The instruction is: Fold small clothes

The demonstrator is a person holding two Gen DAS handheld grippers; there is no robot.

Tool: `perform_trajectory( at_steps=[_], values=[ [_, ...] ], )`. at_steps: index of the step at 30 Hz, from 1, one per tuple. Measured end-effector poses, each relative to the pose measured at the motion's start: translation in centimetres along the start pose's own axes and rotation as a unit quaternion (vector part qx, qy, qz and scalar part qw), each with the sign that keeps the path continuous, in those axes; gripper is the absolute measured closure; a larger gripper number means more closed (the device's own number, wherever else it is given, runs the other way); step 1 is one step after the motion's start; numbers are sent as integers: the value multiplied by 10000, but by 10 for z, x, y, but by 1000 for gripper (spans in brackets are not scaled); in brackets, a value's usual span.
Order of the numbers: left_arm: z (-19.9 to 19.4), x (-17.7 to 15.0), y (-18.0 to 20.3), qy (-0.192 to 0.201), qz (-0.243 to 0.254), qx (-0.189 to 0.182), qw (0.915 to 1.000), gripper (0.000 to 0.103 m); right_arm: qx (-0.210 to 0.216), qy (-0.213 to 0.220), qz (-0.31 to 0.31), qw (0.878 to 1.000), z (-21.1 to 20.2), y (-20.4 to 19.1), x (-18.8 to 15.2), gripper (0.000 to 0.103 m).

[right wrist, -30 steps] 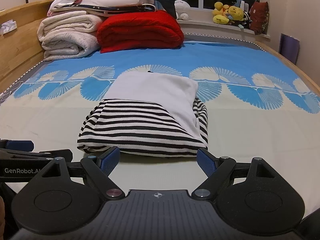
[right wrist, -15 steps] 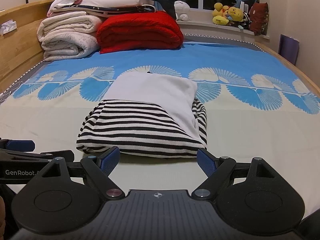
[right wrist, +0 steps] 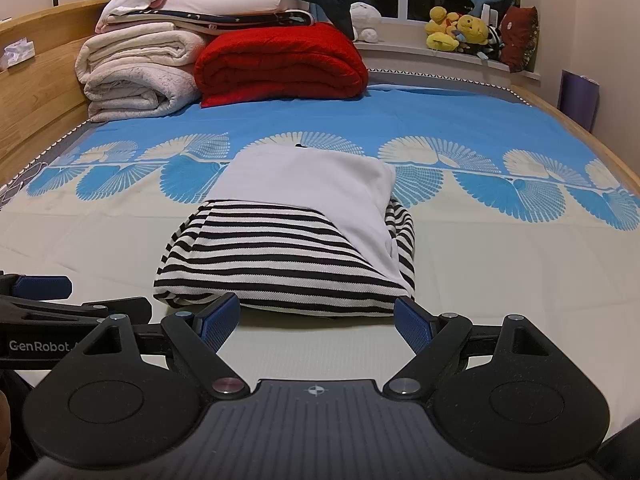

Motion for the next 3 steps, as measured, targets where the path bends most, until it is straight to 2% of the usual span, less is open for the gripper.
perform_trajectory(
  at_steps=[3],
  values=[
    [0,0,0,2,-2,-5,10000,8,8,-2,-4,10000,0,0,0,18]
  ],
)
Point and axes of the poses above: each gripper's, at about its wrist camera, not at the fingertips, and z roughly the way its jaws point, y to its right, x to its top, the point moved 5 cm from there along z, roughly the way its jaws point, and after that the axes turned 12 degrees about y, right-handed, at the moved point
